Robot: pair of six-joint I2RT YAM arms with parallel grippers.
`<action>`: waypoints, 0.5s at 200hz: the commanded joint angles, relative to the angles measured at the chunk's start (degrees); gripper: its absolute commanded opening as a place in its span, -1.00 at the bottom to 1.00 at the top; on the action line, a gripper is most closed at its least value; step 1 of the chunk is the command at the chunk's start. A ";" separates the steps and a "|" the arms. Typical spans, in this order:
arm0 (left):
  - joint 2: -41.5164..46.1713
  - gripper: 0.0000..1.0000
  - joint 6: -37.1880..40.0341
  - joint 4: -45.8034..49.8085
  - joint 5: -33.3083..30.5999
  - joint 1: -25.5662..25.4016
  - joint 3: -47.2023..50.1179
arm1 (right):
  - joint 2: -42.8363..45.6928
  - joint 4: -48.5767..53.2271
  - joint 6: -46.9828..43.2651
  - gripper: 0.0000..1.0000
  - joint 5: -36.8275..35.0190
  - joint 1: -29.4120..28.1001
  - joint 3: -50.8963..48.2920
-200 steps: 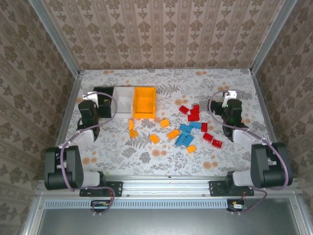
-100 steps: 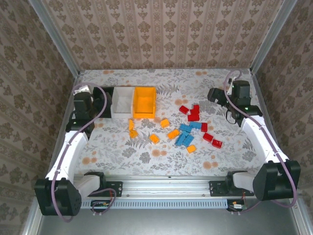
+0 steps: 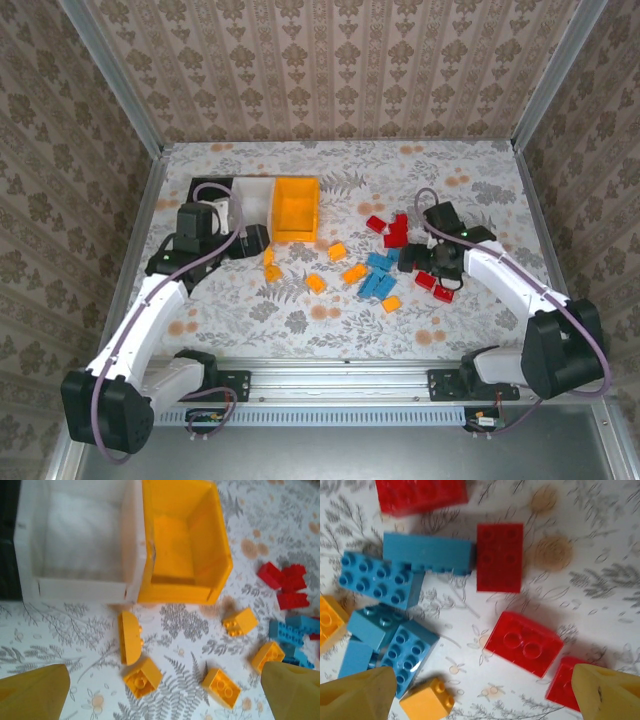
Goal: Sort the legos into containers by color
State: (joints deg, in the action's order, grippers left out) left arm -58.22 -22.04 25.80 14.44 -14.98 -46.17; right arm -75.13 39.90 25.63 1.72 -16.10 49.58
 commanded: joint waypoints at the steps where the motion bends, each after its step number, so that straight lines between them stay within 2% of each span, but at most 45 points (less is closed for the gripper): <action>1: 0.61 1.00 2.15 5.25 -0.09 -0.24 1.32 | -0.98 0.12 4.53 0.83 -2.07 -4.02 -0.45; 28: -1.75 1.00 2.94 4.94 -0.81 -0.43 0.45 | -3.28 -1.82 6.38 0.82 -2.24 -7.06 0.12; 59: -7.23 1.00 3.44 4.17 0.59 -1.33 -1.53 | -6.87 -1.80 6.92 0.64 -0.72 -8.62 1.88; 100: -9.89 1.00 1.23 1.00 1.57 -4.97 0.10 | -8.23 1.19 6.14 0.56 -2.46 -12.64 2.50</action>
State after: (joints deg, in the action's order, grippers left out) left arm -67.72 -20.36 28.51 14.79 -18.02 -45.78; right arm -83.11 38.57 31.53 1.21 -26.68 50.43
